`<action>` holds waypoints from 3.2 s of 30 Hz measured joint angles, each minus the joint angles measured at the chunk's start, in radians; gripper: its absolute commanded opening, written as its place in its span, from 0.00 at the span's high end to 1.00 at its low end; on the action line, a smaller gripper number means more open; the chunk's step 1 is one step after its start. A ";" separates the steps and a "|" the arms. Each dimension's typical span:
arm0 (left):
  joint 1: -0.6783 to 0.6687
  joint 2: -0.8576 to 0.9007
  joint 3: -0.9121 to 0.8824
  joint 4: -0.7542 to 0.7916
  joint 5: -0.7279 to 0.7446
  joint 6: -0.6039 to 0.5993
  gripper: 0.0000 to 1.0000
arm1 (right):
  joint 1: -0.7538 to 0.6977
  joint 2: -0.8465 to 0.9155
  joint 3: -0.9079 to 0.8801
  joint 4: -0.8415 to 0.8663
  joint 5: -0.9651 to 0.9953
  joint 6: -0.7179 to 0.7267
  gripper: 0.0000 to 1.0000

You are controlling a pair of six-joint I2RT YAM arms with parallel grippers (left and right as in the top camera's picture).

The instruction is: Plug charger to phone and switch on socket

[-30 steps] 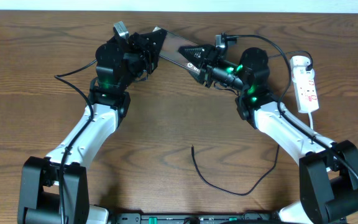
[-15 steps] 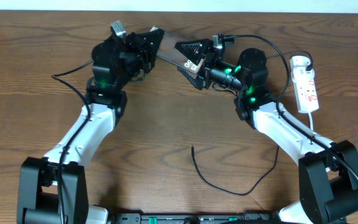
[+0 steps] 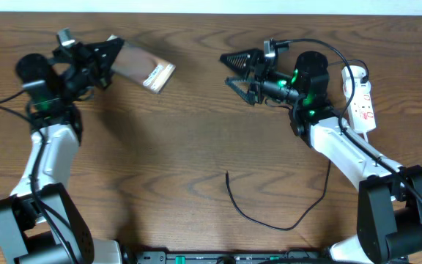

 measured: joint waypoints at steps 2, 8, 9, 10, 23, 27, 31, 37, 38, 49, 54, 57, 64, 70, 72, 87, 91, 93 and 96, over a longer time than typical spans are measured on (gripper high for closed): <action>0.025 0.000 0.000 0.002 0.091 0.022 0.93 | 0.000 0.000 0.010 -0.137 -0.019 -0.080 0.01; 0.027 0.000 0.000 0.004 0.352 0.100 0.93 | 0.002 0.009 0.158 -0.652 -0.013 -0.371 0.01; 0.024 0.000 0.000 0.004 0.374 0.108 0.93 | 0.002 0.009 0.189 -0.723 0.000 -0.420 0.01; 0.020 0.000 0.000 0.005 0.391 0.117 0.93 | 0.002 0.009 0.206 -0.774 0.013 -0.451 0.01; 0.016 0.000 0.000 0.007 0.454 0.290 0.93 | 0.185 0.008 0.315 -1.427 0.506 -0.832 0.01; 0.016 0.000 0.000 0.008 0.454 0.312 0.93 | 0.292 0.008 0.315 -1.456 0.597 -0.845 0.01; 0.018 0.000 0.000 0.007 0.454 0.329 0.93 | 0.340 0.008 0.305 -1.456 0.640 -0.844 0.01; 0.021 0.000 0.000 0.007 0.454 0.338 0.93 | 0.365 0.008 0.219 -1.443 0.663 -0.810 0.05; 0.022 0.000 0.000 0.007 0.454 0.340 0.93 | 0.367 0.008 0.197 -1.434 0.665 -0.799 0.07; 0.024 0.000 0.000 0.007 0.454 0.352 0.93 | 0.430 0.009 0.055 -1.331 0.670 -0.659 0.13; 0.024 0.000 0.000 0.007 0.454 0.351 0.93 | 0.478 0.011 0.055 -1.315 0.687 -0.593 0.18; 0.024 0.000 0.000 0.007 0.454 0.352 0.93 | 0.494 0.027 0.055 -1.297 0.706 -0.555 0.24; 0.024 0.000 0.000 0.007 0.454 0.352 0.93 | 0.500 0.107 0.055 -1.261 0.723 -0.517 0.33; 0.024 0.000 0.000 0.007 0.454 0.355 0.93 | 0.500 0.129 0.055 -1.250 0.732 -0.508 0.48; 0.024 0.000 0.000 0.007 0.454 0.355 0.93 | 0.500 0.129 0.055 -1.248 0.733 -0.509 0.59; 0.024 0.000 0.000 0.007 0.454 0.355 0.93 | 0.500 0.134 0.055 -1.213 0.741 -0.503 0.77; 0.024 0.000 0.000 0.007 0.454 0.355 0.93 | 0.500 0.134 0.055 -1.194 0.745 -0.503 0.82; 0.024 0.000 0.000 0.007 0.454 0.356 0.93 | 0.500 0.134 0.055 -1.187 0.748 -0.507 0.85; 0.024 0.000 0.000 0.007 0.454 0.355 0.92 | 0.500 0.136 0.055 -1.185 0.750 -0.510 0.94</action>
